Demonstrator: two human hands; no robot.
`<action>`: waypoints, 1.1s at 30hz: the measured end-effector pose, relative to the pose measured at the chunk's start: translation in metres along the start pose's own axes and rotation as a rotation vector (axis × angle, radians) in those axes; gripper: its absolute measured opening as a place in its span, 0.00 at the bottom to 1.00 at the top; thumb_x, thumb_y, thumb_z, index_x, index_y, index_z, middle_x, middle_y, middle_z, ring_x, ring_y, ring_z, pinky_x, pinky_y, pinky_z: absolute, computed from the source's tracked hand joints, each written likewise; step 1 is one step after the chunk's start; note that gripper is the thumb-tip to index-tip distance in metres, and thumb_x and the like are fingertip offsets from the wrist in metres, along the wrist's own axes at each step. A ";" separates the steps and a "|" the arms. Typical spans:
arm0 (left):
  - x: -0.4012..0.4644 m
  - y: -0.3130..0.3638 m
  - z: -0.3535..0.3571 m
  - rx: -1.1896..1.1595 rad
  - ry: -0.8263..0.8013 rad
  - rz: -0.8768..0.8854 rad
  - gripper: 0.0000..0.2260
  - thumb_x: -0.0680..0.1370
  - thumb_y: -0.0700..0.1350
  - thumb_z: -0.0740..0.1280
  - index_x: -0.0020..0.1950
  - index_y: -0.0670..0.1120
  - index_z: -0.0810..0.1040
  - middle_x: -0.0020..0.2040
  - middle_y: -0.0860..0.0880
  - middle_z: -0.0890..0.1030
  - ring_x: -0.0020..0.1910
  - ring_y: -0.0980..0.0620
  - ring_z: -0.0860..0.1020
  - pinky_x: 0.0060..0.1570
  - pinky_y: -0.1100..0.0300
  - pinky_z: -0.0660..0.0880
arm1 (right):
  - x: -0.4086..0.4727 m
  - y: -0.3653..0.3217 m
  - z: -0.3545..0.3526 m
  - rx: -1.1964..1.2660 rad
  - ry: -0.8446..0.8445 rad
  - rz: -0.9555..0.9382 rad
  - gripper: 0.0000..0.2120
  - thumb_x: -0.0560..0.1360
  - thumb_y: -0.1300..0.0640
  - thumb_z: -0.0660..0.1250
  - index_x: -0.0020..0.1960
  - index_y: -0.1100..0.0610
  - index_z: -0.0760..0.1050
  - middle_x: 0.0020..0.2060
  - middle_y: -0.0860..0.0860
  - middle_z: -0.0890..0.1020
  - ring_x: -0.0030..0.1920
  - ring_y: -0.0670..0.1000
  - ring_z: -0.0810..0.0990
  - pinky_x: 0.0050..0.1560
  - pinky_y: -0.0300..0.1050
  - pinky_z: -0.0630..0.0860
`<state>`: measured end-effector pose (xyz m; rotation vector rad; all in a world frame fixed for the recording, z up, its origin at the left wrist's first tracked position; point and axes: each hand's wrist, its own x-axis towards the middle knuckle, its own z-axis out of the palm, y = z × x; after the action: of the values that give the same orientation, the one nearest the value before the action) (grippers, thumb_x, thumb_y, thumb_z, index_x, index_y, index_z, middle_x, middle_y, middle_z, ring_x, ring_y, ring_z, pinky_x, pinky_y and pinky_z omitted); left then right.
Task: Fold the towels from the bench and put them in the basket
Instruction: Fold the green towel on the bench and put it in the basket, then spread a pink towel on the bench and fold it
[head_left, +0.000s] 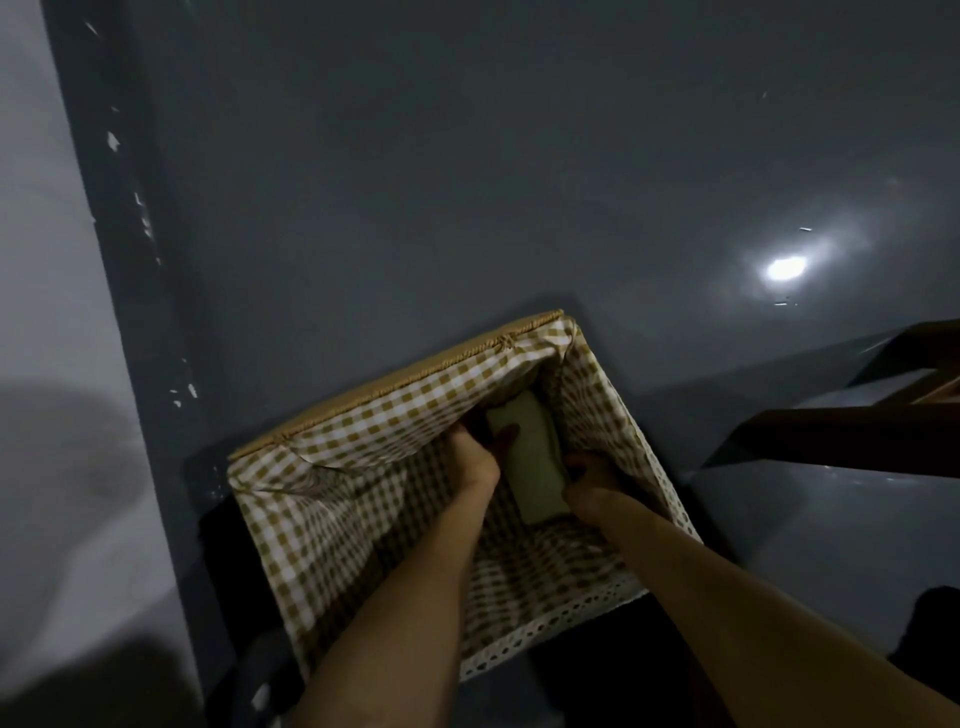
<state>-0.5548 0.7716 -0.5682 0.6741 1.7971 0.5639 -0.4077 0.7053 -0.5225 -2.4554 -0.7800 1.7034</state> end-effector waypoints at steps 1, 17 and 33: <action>-0.010 0.007 -0.005 0.077 -0.015 0.041 0.18 0.85 0.50 0.65 0.74 0.47 0.74 0.67 0.47 0.79 0.65 0.43 0.78 0.64 0.41 0.79 | -0.002 -0.001 -0.002 0.009 -0.004 -0.011 0.24 0.82 0.66 0.62 0.78 0.55 0.70 0.77 0.59 0.69 0.75 0.63 0.68 0.76 0.53 0.67; -0.227 0.152 -0.066 -0.057 -0.271 0.538 0.10 0.74 0.38 0.80 0.52 0.42 0.83 0.43 0.47 0.87 0.44 0.52 0.85 0.46 0.55 0.81 | -0.233 -0.033 -0.124 0.149 0.029 -0.533 0.15 0.76 0.72 0.70 0.61 0.64 0.83 0.51 0.55 0.87 0.47 0.43 0.85 0.46 0.33 0.80; -0.657 0.274 0.062 -0.018 -1.051 0.955 0.07 0.82 0.41 0.71 0.49 0.37 0.81 0.42 0.42 0.86 0.36 0.50 0.82 0.37 0.58 0.78 | -0.563 0.203 -0.355 0.233 0.946 -0.728 0.08 0.80 0.61 0.71 0.53 0.49 0.84 0.45 0.40 0.87 0.47 0.41 0.85 0.49 0.37 0.81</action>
<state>-0.2800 0.5238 0.0435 1.4777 0.4202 0.6442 -0.1654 0.3699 0.0364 -2.0347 -1.0248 0.2971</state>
